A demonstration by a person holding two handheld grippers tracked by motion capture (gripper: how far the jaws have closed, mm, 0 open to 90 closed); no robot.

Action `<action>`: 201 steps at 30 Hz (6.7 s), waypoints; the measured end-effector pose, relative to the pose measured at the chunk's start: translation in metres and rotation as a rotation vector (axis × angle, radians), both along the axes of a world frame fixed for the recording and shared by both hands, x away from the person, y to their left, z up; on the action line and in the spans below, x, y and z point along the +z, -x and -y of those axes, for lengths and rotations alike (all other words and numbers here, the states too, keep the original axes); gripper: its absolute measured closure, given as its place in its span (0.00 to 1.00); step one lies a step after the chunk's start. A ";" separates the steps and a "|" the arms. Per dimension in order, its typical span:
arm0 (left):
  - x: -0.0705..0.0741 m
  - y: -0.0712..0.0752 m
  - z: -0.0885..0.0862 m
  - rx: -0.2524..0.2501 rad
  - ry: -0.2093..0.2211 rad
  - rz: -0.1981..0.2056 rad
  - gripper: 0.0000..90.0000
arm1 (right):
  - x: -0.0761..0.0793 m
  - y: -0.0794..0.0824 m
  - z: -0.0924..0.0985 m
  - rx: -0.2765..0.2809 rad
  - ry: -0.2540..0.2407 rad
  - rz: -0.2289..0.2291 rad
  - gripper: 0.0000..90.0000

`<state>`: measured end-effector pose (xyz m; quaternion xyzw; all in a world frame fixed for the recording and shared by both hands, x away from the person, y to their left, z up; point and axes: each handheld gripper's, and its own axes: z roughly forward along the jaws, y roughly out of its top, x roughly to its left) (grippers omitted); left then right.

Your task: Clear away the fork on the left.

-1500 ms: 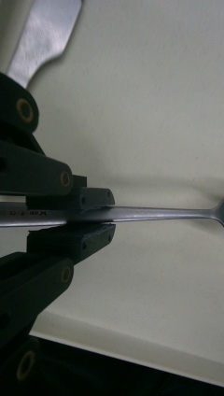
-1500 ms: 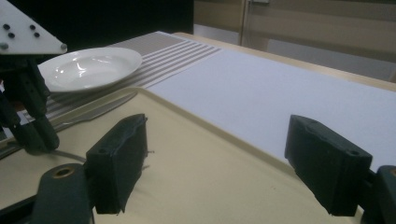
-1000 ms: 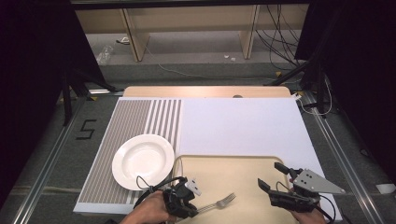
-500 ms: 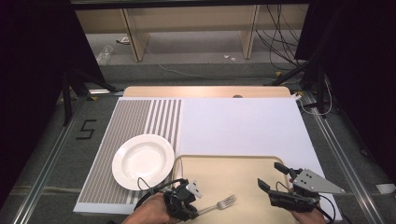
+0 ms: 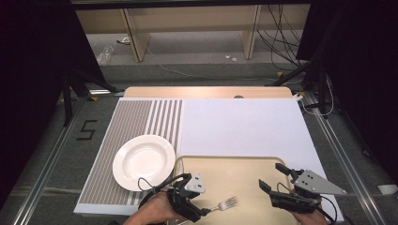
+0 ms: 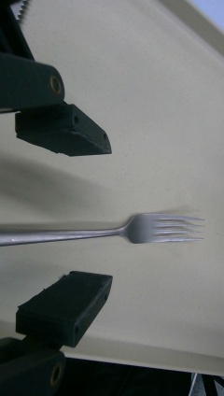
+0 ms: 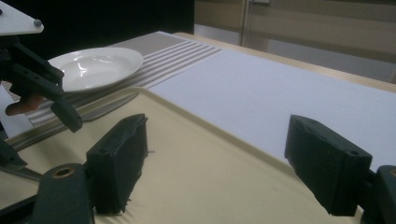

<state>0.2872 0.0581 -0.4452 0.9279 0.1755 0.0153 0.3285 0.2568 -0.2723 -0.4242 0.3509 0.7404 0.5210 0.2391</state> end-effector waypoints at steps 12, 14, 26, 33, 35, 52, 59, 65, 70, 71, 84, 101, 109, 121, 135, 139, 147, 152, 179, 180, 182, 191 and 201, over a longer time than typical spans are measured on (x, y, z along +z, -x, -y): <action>-0.010 0.008 0.026 -0.132 -0.056 0.047 0.84 | 0.000 0.000 -0.001 0.003 -0.004 0.004 0.25; -0.011 0.009 0.029 -0.137 -0.066 0.047 0.92 | -0.001 -0.001 -0.001 0.002 0.000 0.005 0.25; -0.021 0.010 0.042 -0.165 -0.086 0.024 0.99 | -0.001 0.000 -0.001 0.004 0.009 -0.005 0.25; -0.024 0.008 0.041 -0.146 -0.112 0.039 0.99 | -0.001 -0.001 -0.001 0.004 0.001 0.004 0.25; -0.024 0.006 0.040 -0.133 -0.117 0.044 0.99 | -0.001 -0.001 -0.001 0.007 0.004 0.007 0.25; -0.024 -0.011 0.023 -0.028 -0.126 0.037 0.99 | 0.000 0.000 -0.002 0.010 0.005 0.000 0.25; -0.024 -0.019 0.015 0.002 -0.142 0.044 0.99 | -0.001 0.000 -0.002 0.010 0.008 -0.003 0.25; -0.023 -0.024 0.009 0.027 -0.150 0.038 0.99 | -0.001 0.000 -0.001 0.010 0.013 -0.007 0.25; -0.023 -0.025 0.008 0.033 -0.154 0.037 0.99 | -0.001 0.000 -0.002 0.014 0.014 -0.003 0.25; -0.023 -0.025 0.008 0.033 -0.155 0.037 0.99 | 0.000 0.001 -0.002 0.012 0.012 -0.006 0.25; -0.023 -0.028 0.005 0.044 -0.158 0.026 0.99 | 0.000 0.001 -0.002 0.014 0.013 -0.005 0.25; -0.022 -0.032 -0.001 0.063 -0.174 0.013 0.99 | -0.001 0.000 -0.002 0.015 0.008 -0.003 0.25; -0.021 -0.037 -0.007 0.081 -0.187 -0.002 0.99 | -0.001 0.000 -0.002 0.016 0.011 -0.002 0.25; -0.020 -0.041 -0.015 0.111 -0.209 -0.010 0.99 | -0.001 0.000 -0.003 0.016 0.010 -0.001 0.25; -0.019 -0.044 -0.021 0.138 -0.219 -0.021 0.99 | -0.001 0.000 -0.003 0.017 0.012 -0.003 0.25; -0.019 -0.043 -0.021 0.139 -0.218 -0.012 0.97 | -0.001 0.000 -0.003 0.016 0.011 -0.003 0.25; -0.007 -0.045 -0.025 0.195 -0.091 -0.002 0.69 | -0.001 0.000 -0.003 0.017 0.010 -0.001 0.25; 0.000 -0.045 -0.031 0.267 -0.002 0.037 0.51 | -0.001 0.000 -0.003 0.016 0.010 -0.001 0.25; 0.019 -0.048 -0.068 0.398 0.247 0.019 0.21 | -0.001 0.000 -0.002 0.016 0.011 -0.003 0.25; 0.019 -0.048 -0.069 0.401 0.251 0.020 0.21 | -0.001 0.000 -0.003 0.016 0.011 -0.004 0.25; 0.020 -0.048 -0.071 0.407 0.253 0.029 0.21 | -0.001 0.000 -0.003 0.016 0.010 -0.002 0.25; 0.024 -0.047 -0.082 0.436 0.274 0.058 0.21 | -0.001 0.000 -0.003 0.016 0.011 -0.004 0.25; 0.027 -0.046 -0.101 0.493 0.310 0.077 0.20 | -0.001 0.000 -0.003 0.015 0.008 -0.003 0.25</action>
